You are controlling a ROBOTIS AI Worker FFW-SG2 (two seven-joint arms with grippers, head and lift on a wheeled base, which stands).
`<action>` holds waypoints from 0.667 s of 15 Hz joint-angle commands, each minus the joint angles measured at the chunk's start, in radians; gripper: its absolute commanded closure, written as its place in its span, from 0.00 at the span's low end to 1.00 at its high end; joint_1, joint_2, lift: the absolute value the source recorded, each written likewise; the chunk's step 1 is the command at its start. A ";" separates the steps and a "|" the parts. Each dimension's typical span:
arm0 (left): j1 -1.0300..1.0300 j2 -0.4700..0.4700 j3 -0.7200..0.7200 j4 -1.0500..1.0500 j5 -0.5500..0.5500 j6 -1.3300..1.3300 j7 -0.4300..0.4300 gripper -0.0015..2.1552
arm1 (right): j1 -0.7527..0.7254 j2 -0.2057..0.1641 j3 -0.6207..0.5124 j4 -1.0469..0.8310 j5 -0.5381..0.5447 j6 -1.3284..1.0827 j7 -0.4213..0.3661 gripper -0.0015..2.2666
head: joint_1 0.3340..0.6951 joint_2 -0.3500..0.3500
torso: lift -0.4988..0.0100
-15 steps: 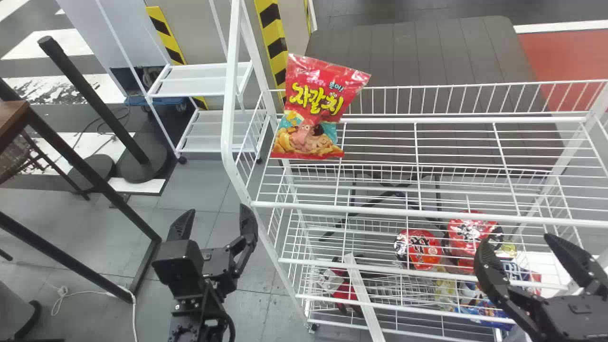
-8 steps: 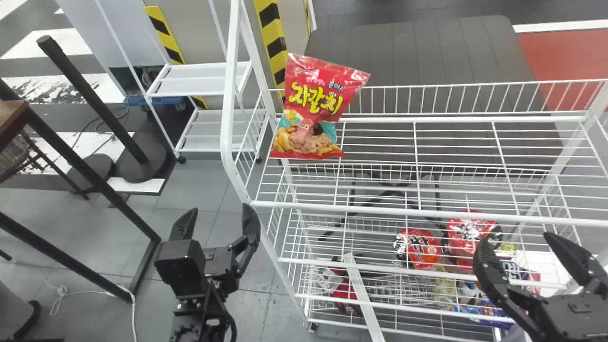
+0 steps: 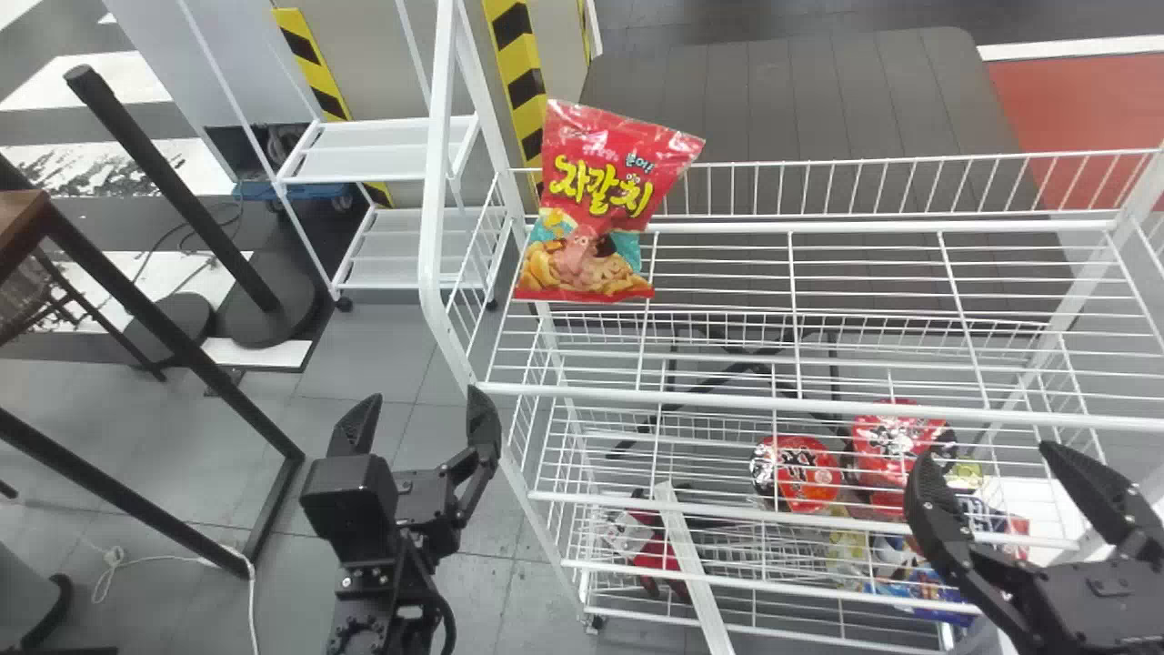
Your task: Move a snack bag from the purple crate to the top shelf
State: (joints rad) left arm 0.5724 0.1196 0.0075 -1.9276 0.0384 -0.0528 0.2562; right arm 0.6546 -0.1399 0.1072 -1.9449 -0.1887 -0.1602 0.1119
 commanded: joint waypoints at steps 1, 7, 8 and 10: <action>0.000 0.000 -0.001 0.001 0.000 0.000 0.000 0.08 | 0.000 0.000 -0.001 0.000 0.000 0.000 0.000 0.03 | 1.00 0.78 | 0.98; 0.000 0.000 -0.004 -0.001 -0.002 0.000 0.000 0.08 | 0.000 0.002 0.000 0.000 0.000 0.000 0.000 0.03 | 1.00 0.78 | 0.98; 0.000 0.002 -0.004 -0.001 -0.002 0.000 0.000 0.08 | 0.000 0.002 0.000 0.000 0.000 0.000 0.000 0.03 | 1.00 0.78 | 0.98; 0.000 0.002 -0.004 -0.001 -0.002 0.000 0.000 0.08 | 0.000 0.002 0.002 0.000 0.000 0.000 0.000 0.03 | 1.00 0.78 | 0.98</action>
State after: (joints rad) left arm 0.5721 0.1208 0.0031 -1.9283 0.0369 -0.0528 0.2561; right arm 0.6549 -0.1380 0.1083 -1.9451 -0.1887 -0.1602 0.1119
